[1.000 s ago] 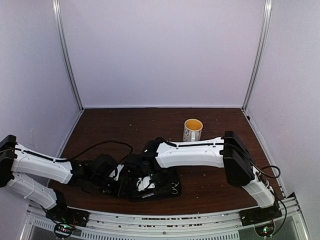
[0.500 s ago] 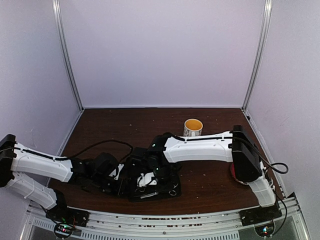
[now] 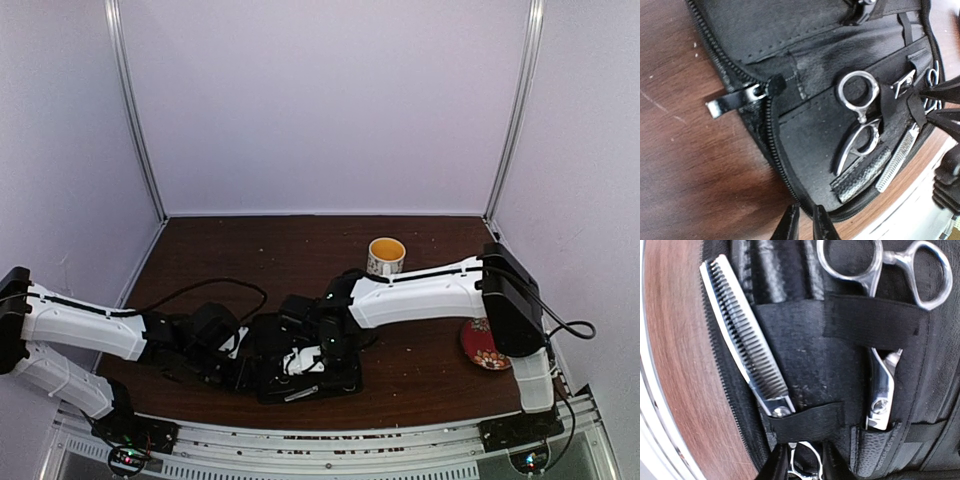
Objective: Sort the hair-cutting tools
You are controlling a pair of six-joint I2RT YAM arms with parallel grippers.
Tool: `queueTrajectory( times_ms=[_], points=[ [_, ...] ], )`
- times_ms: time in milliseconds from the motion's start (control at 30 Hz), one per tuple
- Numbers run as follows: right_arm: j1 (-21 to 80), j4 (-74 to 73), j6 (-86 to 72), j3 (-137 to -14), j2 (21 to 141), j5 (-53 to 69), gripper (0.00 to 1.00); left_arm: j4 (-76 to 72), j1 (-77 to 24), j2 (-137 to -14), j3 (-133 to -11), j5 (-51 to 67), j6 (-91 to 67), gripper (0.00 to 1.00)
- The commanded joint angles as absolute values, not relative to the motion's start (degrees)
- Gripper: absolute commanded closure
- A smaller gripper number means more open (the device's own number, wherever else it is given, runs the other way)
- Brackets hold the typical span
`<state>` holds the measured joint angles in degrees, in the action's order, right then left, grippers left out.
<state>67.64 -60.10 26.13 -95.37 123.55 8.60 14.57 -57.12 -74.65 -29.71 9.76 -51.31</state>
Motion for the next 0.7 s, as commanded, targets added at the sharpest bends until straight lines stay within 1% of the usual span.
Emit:
queueTrajectory(
  times_ms=[0,67,233,367,467,667],
  points=[
    [66.62,-58.68,25.23,-90.81,122.13,6.79,0.84,15.03,-57.39,-74.91,-31.12,8.39,-50.95,0.9],
    [66.13,-58.1,24.34,-89.63,120.97,4.67,0.89,15.03,-57.39,-74.76,-31.02,8.2,-51.33,0.9],
    [64.1,-58.83,20.96,-89.15,119.18,2.09,0.93,15.03,-57.39,-74.13,-30.61,8.31,-51.94,0.9],
    [63.81,-59.74,20.15,-88.89,118.56,1.32,0.94,15.12,-57.39,-73.62,-30.15,8.0,-51.98,0.9],
    [63.8,-60.33,20.04,-89.48,117.88,3.1,0.93,15.12,-57.39,-73.77,-30.01,8.0,-51.87,0.9],
    [64.09,-61.6,20.83,-92.2,119.42,3.56,0.93,14.65,-57.39,-74.1,-30.07,8.1,-51.61,0.9]
  ],
)
